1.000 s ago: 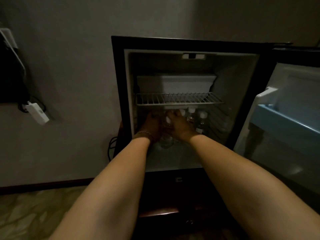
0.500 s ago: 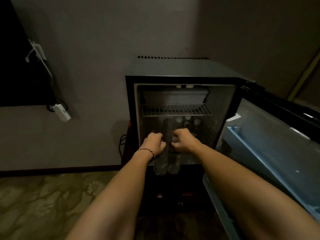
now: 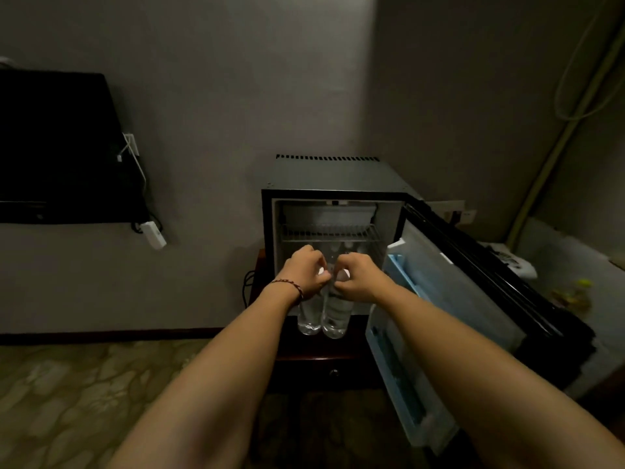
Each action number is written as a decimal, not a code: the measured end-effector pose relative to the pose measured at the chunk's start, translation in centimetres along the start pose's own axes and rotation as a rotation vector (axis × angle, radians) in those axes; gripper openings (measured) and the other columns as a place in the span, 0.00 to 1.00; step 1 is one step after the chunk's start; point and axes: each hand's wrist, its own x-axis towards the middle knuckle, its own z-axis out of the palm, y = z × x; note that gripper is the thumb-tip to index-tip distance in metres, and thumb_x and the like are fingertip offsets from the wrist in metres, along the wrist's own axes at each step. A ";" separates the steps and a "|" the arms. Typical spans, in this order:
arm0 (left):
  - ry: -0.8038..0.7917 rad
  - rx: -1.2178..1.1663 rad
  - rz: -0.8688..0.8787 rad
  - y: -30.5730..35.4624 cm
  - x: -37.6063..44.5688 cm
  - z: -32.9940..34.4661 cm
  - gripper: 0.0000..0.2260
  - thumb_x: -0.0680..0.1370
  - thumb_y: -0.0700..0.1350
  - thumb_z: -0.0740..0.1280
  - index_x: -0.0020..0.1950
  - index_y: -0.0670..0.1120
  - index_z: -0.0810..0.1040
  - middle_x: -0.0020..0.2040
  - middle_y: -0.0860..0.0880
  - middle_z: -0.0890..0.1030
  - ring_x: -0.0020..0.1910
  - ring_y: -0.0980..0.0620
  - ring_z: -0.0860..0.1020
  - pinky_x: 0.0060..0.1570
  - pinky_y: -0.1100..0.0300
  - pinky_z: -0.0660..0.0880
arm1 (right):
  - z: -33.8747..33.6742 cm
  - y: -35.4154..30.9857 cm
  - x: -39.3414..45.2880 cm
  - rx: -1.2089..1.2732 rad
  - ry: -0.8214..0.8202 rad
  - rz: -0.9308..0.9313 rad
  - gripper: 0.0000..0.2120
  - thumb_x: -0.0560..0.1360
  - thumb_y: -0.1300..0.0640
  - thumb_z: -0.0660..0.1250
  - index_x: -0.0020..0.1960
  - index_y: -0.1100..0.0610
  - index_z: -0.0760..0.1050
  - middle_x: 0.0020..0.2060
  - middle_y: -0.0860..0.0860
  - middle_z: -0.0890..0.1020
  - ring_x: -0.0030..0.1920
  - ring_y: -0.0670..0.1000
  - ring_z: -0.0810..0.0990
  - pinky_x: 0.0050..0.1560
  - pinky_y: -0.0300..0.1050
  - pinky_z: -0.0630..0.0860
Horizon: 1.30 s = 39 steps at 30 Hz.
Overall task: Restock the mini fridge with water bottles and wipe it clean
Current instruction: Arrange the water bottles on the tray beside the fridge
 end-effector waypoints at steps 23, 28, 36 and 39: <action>-0.127 -0.159 0.347 21.0 -17.1 6.4 0.06 0.73 0.49 0.73 0.43 0.50 0.77 0.44 0.52 0.73 0.43 0.54 0.74 0.41 0.62 0.70 | -11.2 5.2 -28.1 0.041 -0.122 0.142 0.13 0.60 0.43 0.74 0.42 0.46 0.82 0.41 0.47 0.82 0.43 0.48 0.81 0.40 0.42 0.77; -0.141 -0.122 0.359 26.7 -16.7 10.2 0.07 0.74 0.50 0.71 0.44 0.47 0.79 0.47 0.50 0.75 0.45 0.52 0.75 0.47 0.57 0.75 | -14.7 10.7 -32.0 0.000 -0.159 0.180 0.08 0.68 0.56 0.77 0.44 0.48 0.79 0.41 0.44 0.79 0.42 0.44 0.78 0.37 0.34 0.70; -0.164 -0.087 0.284 35.3 -13.6 16.5 0.10 0.75 0.50 0.71 0.45 0.43 0.80 0.49 0.49 0.75 0.47 0.49 0.76 0.48 0.56 0.76 | -20.2 20.3 -34.5 -0.047 -0.069 0.235 0.11 0.66 0.52 0.79 0.45 0.48 0.78 0.44 0.47 0.78 0.45 0.47 0.76 0.36 0.39 0.69; -0.160 -0.086 0.247 36.9 -12.0 18.8 0.12 0.75 0.51 0.71 0.44 0.42 0.79 0.48 0.48 0.75 0.46 0.49 0.76 0.47 0.56 0.75 | -21.5 23.9 -34.8 -0.052 -0.022 0.257 0.12 0.66 0.51 0.79 0.45 0.48 0.79 0.44 0.47 0.77 0.46 0.48 0.76 0.35 0.39 0.68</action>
